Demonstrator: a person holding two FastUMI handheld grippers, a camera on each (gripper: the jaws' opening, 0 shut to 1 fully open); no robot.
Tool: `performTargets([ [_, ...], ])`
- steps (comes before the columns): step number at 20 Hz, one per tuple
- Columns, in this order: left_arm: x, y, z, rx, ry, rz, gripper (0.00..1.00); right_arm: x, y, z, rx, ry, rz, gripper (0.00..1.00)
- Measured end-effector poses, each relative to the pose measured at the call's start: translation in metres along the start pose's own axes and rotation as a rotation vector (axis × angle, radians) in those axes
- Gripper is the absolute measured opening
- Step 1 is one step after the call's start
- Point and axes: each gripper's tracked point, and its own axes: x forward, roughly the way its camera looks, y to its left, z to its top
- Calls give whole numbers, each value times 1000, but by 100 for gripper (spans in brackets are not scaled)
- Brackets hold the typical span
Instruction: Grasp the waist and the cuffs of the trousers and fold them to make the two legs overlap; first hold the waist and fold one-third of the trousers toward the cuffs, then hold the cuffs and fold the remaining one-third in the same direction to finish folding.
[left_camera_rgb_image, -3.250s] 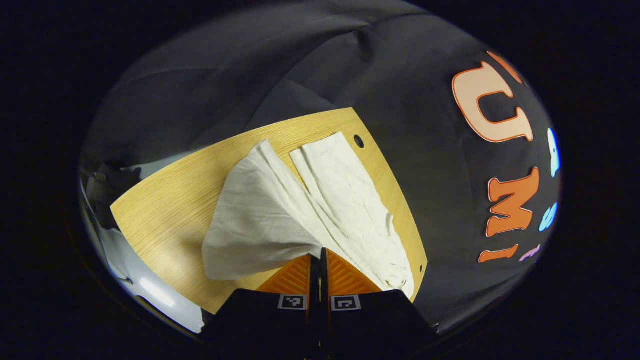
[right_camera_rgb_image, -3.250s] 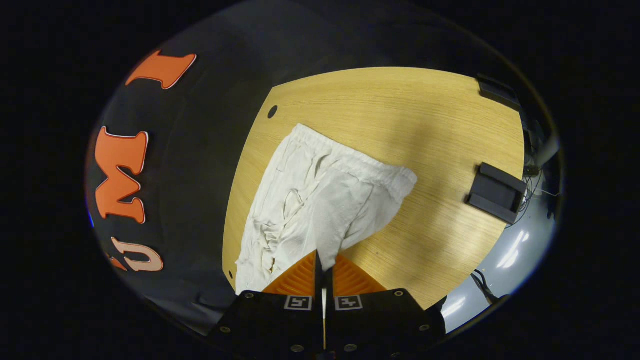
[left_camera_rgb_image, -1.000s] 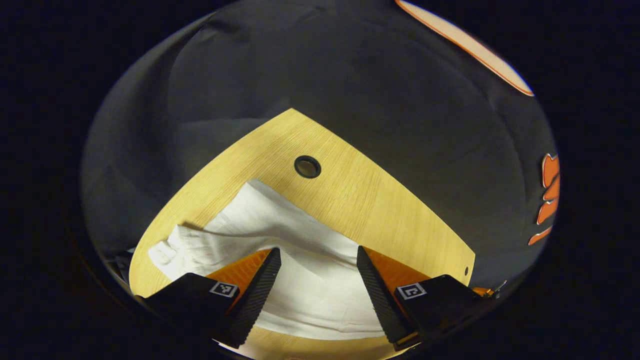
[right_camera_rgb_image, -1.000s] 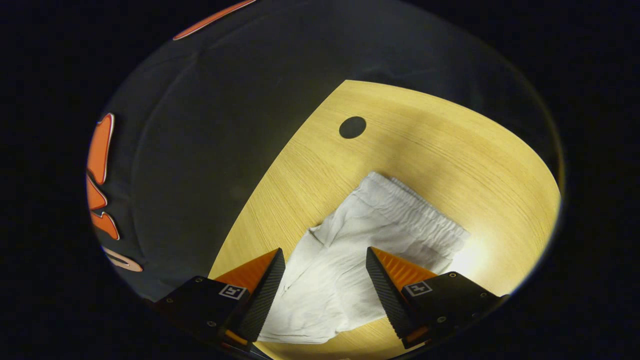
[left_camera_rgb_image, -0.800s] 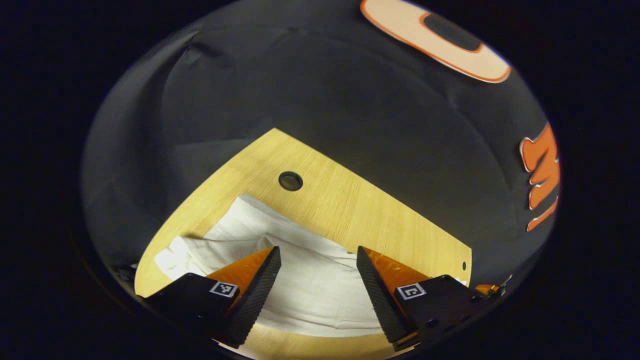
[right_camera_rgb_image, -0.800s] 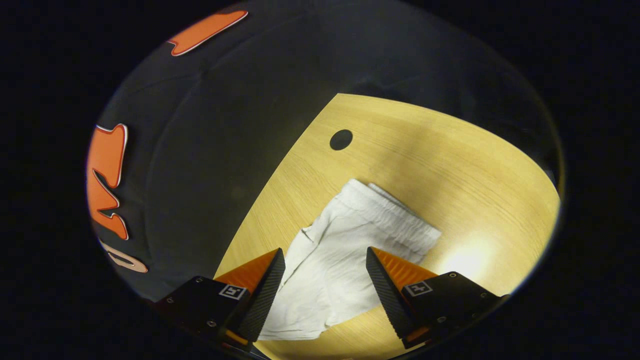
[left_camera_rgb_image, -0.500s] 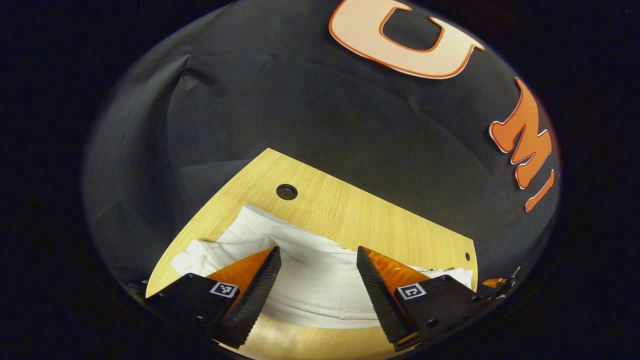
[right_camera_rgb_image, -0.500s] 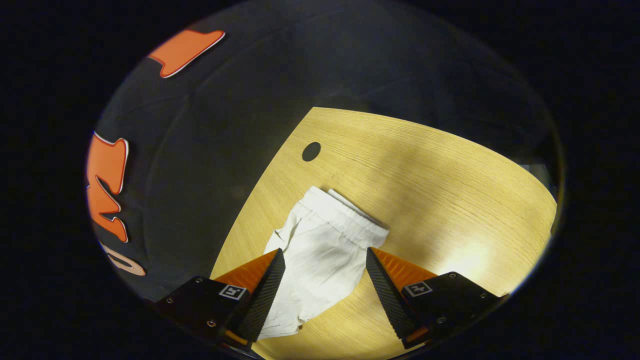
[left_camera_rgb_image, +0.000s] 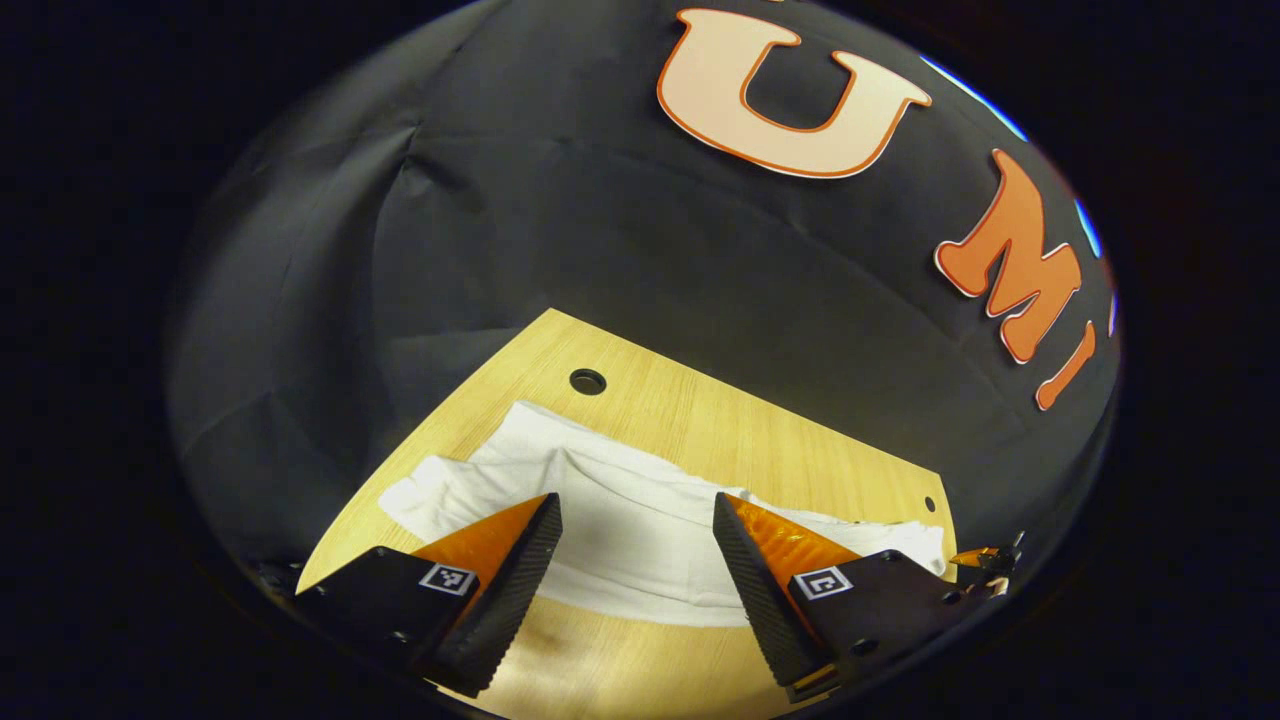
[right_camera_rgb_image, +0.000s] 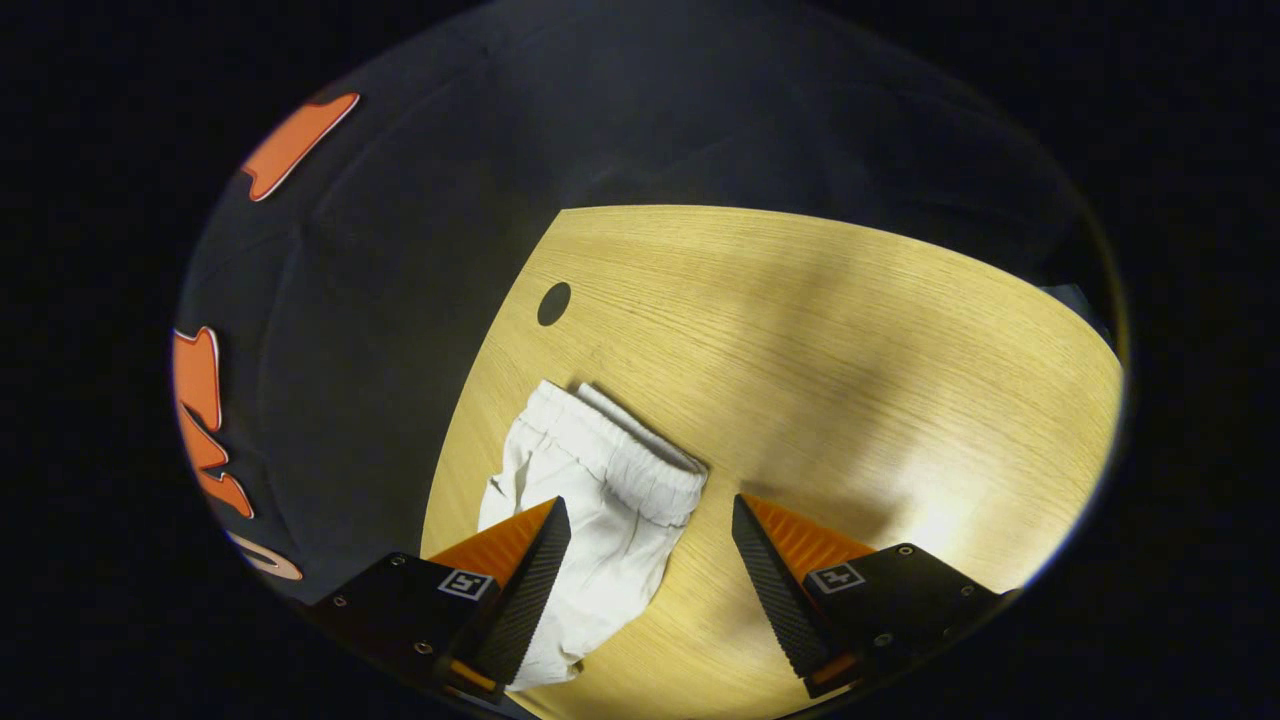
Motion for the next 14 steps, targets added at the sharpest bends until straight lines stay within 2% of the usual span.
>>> performTargets([
  [2,-8,4,-3,-19,-1,12,100,11,-1,0,21,16,-2,98],
  [6,-19,14,-12,-42,-4,46,100,22,17,6,85,23,53,98],
  [8,-23,17,-15,-47,-1,58,100,25,11,8,92,29,39,94],
  [9,-24,18,-17,-49,-2,63,99,25,7,7,88,32,30,84],
  [10,-24,19,-20,-48,1,66,100,26,3,9,84,29,23,69],
  [11,-25,19,-22,-45,3,71,100,26,-2,8,77,32,12,76],
  [13,-28,20,-25,-38,7,77,100,28,-6,8,72,34,-3,42],
  [14,-27,19,-26,-35,9,78,100,30,-5,8,69,36,-2,30],
])
